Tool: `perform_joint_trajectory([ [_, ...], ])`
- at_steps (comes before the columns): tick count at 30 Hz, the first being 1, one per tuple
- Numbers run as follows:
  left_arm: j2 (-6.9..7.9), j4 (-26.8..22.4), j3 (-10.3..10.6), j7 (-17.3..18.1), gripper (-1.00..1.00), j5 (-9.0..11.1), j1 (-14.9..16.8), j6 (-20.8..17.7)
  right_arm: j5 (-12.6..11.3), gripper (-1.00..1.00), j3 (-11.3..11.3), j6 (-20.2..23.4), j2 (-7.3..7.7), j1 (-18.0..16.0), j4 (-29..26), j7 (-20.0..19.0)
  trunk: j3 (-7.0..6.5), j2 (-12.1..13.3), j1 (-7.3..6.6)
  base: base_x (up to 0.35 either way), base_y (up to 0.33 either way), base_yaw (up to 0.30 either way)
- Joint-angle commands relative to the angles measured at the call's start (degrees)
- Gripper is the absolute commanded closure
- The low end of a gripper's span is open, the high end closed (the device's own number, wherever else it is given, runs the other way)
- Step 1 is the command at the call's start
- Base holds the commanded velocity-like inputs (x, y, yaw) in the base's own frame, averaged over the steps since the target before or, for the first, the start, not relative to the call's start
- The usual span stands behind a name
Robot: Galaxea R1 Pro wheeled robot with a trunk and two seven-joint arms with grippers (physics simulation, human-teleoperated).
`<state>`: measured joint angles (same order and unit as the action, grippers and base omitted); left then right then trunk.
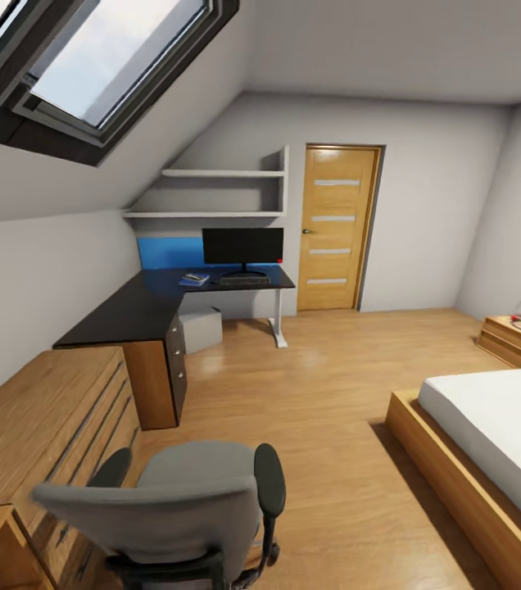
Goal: In the bedroom, organize the workspace by keeping the computer under the desk, ensuring the monitor is on the desk, placing the keyboard on the desk next to the monitor, placing the mouse on the desk next to the keyboard, moving the folder from the swivel chair onto the desk next to the mouse, stacking the notebook on top of the folder with the pen on top of the notebook, and positioning the swivel chair next to the desk.
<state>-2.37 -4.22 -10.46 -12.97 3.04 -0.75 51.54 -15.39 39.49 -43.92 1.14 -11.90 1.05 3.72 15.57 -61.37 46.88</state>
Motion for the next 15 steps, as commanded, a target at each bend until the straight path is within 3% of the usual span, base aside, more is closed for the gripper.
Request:
perform_joint_trajectory([
  [1, -0.03, -0.12, 0.0, 0.14, -1.0, 0.3, -0.04, 0.05, -0.13, -1.0, 0.5, -0.19, -0.04, -0.05, 0.11, 0.37, 0.1, -0.05, -0.01, -0.162, 0.271, -0.247],
  [6, -0.04, -0.1, 0.0, 0.14, -1.0, 0.3, -0.04, 0.05, -0.16, -1.0, 0.5, -0.2, -0.08, -0.05, 0.1, 0.47, 0.32, -0.05, -0.01, -0.117, 0.201, -0.236],
  [15, -0.08, -0.09, 0.0, 0.14, -1.0, 0.3, -0.04, 0.05, -0.16, -1.0, 0.5, -0.21, -0.09, -0.05, 0.1, 0.49, 0.84, -0.05, -0.01, -0.02, 0.036, -0.205],
])
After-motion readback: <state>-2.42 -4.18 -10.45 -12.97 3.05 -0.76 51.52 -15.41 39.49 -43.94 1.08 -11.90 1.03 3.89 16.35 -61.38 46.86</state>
